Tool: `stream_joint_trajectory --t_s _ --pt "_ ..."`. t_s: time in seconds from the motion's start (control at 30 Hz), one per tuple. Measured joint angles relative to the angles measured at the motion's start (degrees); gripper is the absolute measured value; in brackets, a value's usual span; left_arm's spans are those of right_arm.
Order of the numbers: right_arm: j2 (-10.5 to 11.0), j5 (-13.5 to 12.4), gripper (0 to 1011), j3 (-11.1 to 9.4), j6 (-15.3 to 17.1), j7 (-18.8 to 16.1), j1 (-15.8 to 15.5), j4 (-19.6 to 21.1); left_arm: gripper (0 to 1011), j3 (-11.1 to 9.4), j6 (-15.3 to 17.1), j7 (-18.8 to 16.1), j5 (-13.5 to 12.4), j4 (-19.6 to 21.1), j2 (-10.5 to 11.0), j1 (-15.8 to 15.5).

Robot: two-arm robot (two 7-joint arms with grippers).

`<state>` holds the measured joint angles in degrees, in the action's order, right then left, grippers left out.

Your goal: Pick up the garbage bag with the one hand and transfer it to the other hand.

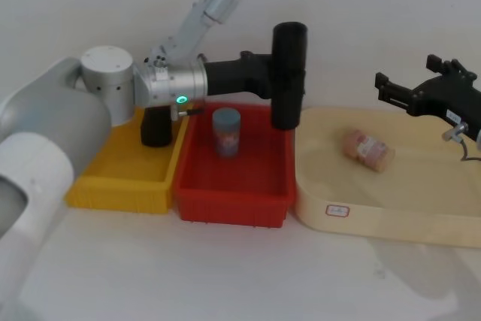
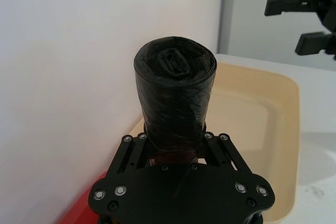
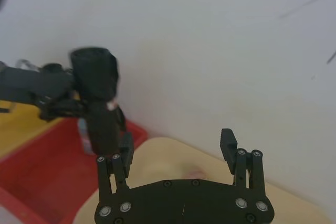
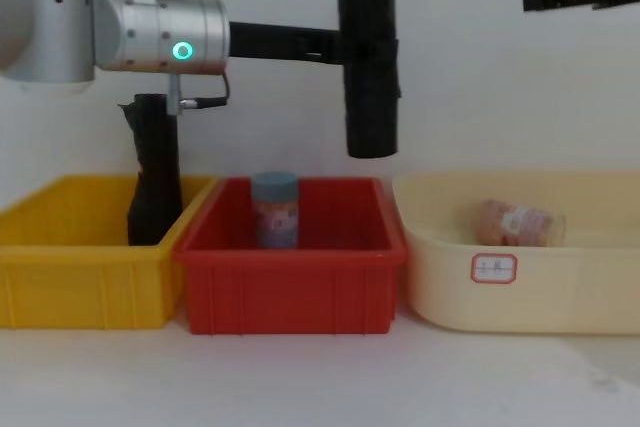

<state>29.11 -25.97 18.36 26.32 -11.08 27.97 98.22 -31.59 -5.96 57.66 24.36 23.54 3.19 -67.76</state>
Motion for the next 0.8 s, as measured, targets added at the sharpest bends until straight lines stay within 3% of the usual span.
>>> stream_joint_trajectory --t_s 0.1,0.23,0.43,0.8 --pt "0.2 -0.8 1001 -0.4 -0.1 -0.8 -0.2 0.6 394 -1.2 -2.0 2.0 0.5 -4.8 -1.9 -2.6" --pt "0.3 -1.8 1001 -0.7 -0.3 -2.0 -0.1 1.0 394 -2.1 -3.4 3.6 0.9 -8.4 -3.3 -4.5" --pt "-0.2 -2.8 1001 -0.6 -0.7 -3.5 1.2 -0.3 394 -3.1 -4.8 5.1 1.2 -12.2 -4.8 -6.5" --pt "-2.7 -3.4 1001 1.0 -3.0 -5.2 4.4 -6.2 394 -3.9 -6.2 6.5 1.6 -15.7 -6.2 -8.4"
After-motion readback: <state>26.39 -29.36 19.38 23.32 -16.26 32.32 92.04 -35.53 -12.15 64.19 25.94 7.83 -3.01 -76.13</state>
